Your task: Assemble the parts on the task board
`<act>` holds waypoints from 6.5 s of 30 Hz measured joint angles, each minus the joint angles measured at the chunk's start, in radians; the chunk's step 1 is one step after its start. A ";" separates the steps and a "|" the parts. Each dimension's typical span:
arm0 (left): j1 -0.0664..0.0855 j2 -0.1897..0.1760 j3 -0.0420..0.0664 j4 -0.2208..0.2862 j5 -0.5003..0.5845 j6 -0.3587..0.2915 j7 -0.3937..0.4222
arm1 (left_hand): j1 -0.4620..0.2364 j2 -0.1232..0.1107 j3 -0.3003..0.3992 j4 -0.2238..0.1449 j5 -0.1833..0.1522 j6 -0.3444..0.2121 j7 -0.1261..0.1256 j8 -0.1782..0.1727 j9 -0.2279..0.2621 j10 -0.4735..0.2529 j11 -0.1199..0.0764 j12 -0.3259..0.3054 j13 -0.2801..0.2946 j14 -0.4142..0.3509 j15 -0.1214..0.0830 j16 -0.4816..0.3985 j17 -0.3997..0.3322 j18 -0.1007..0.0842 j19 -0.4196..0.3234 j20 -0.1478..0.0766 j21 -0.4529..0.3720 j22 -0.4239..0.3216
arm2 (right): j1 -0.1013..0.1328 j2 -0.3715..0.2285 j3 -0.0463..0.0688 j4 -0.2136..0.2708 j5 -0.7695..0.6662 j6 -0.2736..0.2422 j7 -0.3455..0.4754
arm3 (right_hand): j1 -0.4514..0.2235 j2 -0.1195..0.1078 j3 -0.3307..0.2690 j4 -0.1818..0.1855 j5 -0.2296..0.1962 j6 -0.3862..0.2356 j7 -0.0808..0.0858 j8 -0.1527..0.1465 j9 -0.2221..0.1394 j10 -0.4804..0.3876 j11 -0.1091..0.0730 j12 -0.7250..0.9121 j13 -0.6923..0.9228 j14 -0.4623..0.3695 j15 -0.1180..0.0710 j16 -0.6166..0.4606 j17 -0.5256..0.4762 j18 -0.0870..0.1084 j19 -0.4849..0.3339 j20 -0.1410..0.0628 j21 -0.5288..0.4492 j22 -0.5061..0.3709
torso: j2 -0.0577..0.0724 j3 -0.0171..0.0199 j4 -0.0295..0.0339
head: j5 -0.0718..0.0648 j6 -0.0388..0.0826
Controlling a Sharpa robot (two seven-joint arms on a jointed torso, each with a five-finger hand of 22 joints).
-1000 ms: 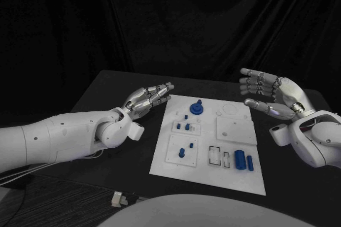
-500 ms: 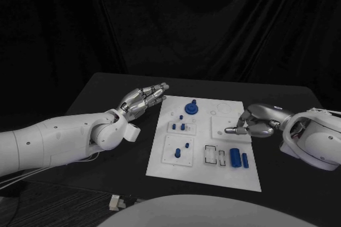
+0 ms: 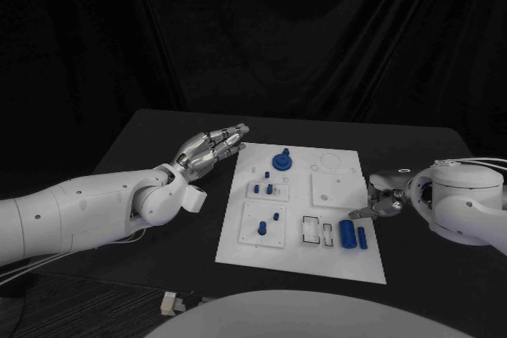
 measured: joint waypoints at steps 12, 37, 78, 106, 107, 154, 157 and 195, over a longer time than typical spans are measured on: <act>0.000 0.004 0.000 -0.007 0.000 0.007 0.000 | 0.011 0.009 0.004 -0.001 0.017 -0.004 0.004 0.000 0.000 0.003 0.003 0.004 0.000 0.002 0.009 0.004 0.001 0.000 0.002 0.002 0.000 0.001 | 0.000 0.011 0.000 -0.002 -0.008 -0.082 -0.030 | -0.041 0.043 -0.038 -0.002 -0.034 0.047 -0.022 0.024 0.067 0.001 -0.017 0.000 0.000 -0.003 -0.003 0.000 0.000 0.000 0.000 0.000 0.000 0.000 | 0.000 0.0002 0.0001 | -0.007 0.000; 0.000 0.013 0.000 -0.015 0.000 0.029 0.001 | 0.019 0.010 0.010 -0.002 0.020 -0.007 0.007 0.000 0.000 0.003 0.003 0.004 0.000 0.011 0.018 0.013 0.002 0.000 0.005 0.005 0.000 0.002 | -0.006 0.073 0.000 -0.049 0.132 -0.097 -0.055 | -0.029 0.052 -0.064 -0.009 -0.030 0.027 -0.017 0.017 0.120 0.001 -0.024 0.000 0.000 -0.003 -0.010 0.000 0.000 0.000 0.004 -0.004 0.000 0.000 | -0.002 -0.0004 0.0000 | -0.006 0.000; -0.001 0.020 0.000 -0.018 0.000 0.048 0.001 | 0.031 0.005 0.012 -0.004 0.032 -0.007 0.007 0.000 0.000 0.007 0.007 0.004 0.000 0.014 0.029 0.020 0.004 0.000 0.002 0.008 0.000 0.001 | -0.046 0.112 0.000 -0.078 0.154 -0.017 -0.066 | 0.049 0.038 -0.079 -0.017 0.013 0.020 -0.017 0.003 0.159 0.001 -0.024 0.000 0.000 0.001 -0.013 0.000 -0.001 0.000 0.000 -0.007 -0.013 0.000 | -0.003 -0.0006 -0.0006 | -0.006 0.000; -0.002 0.023 0.000 -0.019 0.000 0.057 -0.001 | 0.038 0.005 0.015 -0.007 0.036 -0.011 0.011 0.000 0.000 0.003 0.011 0.004 0.000 0.018 0.032 0.020 0.003 0.000 0.002 0.008 0.004 0.002 | -0.067 0.136 0.000 -0.101 0.151 -0.006 -0.068 | 0.061 -0.011 -0.069 -0.010 0.055 0.000 -0.023 -0.002 0.222 0.001 -0.024 0.000 0.000 0.001 -0.013 -0.024 -0.001 0.000 0.000 -0.007 -0.041 0.000 | -0.003 -0.0008 -0.0006 | -0.004 0.000; -0.002 0.023 0.000 -0.019 0.000 0.058 -0.001 | 0.038 0.005 0.015 -0.007 0.036 -0.011 0.011 0.000 0.000 0.003 0.011 0.004 0.000 0.018 0.032 0.020 0.003 0.000 0.002 0.008 0.004 0.002 | -0.068 0.137 0.000 -0.102 0.151 -0.006 -0.068 | 0.064 -0.011 -0.068 -0.010 0.070 -0.003 -0.020 -0.002 0.229 0.001 -0.024 0.000 0.000 0.001 -0.013 -0.028 -0.001 0.000 0.000 -0.007 -0.041 0.000 | -0.003 -0.0008 -0.0006 | -0.003 0.000; -0.006 0.031 0.000 -0.027 0.000 0.078 -0.012 | 0.047 0.013 0.023 -0.004 0.067 -0.014 0.014 0.000 -0.001 0.003 0.011 0.004 0.000 0.018 0.046 0.024 0.004 0.000 0.005 0.012 0.004 0.003 | -0.030 0.115 0.000 -0.082 0.641 -0.155 -0.065 | 0.174 -0.016 -0.040 -0.016 0.505 -0.044 -0.025 -0.007 0.349 0.000 -0.030 0.000 -0.001 0.000 -0.014 -0.050 -0.001 0.001 0.004 -0.011 -0.074 0.000 | -0.004 -0.0008 -0.0008 | -0.003 0.000; -0.006 0.031 0.000 -0.027 0.000 0.079 -0.013 | 0.047 0.013 0.023 -0.004 0.067 -0.014 0.014 0.000 -0.001 0.003 0.011 0.004 0.000 0.018 0.046 0.024 0.004 0.000 0.005 0.012 0.004 0.003 | -0.029 0.127 0.000 -0.088 0.678 -0.169 -0.066 | 0.174 -0.016 -0.037 -0.014 0.505 -0.044 -0.025 -0.007 0.350 0.001 -0.030 0.000 -0.001 0.000 -0.014 -0.054 -0.001 0.001 0.004 -0.011 -0.074 0.000 | -0.004 -0.0008 -0.0008 | -0.002 0.000; -0.008 0.031 0.000 -0.027 0.000 0.086 -0.020 | 0.047 0.013 0.023 -0.004 0.073 -0.014 0.014 0.000 -0.001 0.003 0.011 0.004 -0.001 0.022 0.050 0.024 0.005 0.000 0.005 0.012 0.004 0.002 | -0.062 0.207 0.000 -0.136 0.674 -0.208 -0.072 | 0.182 0.028 -0.028 -0.009 0.251 -0.079 -0.015 -0.017 0.377 0.001 -0.031 0.000 0.000 -0.003 -0.016 -0.054 -0.001 0.000 0.003 -0.011 -0.081 0.000 | -0.003 -0.0011 -0.0006 | 0.007 0.000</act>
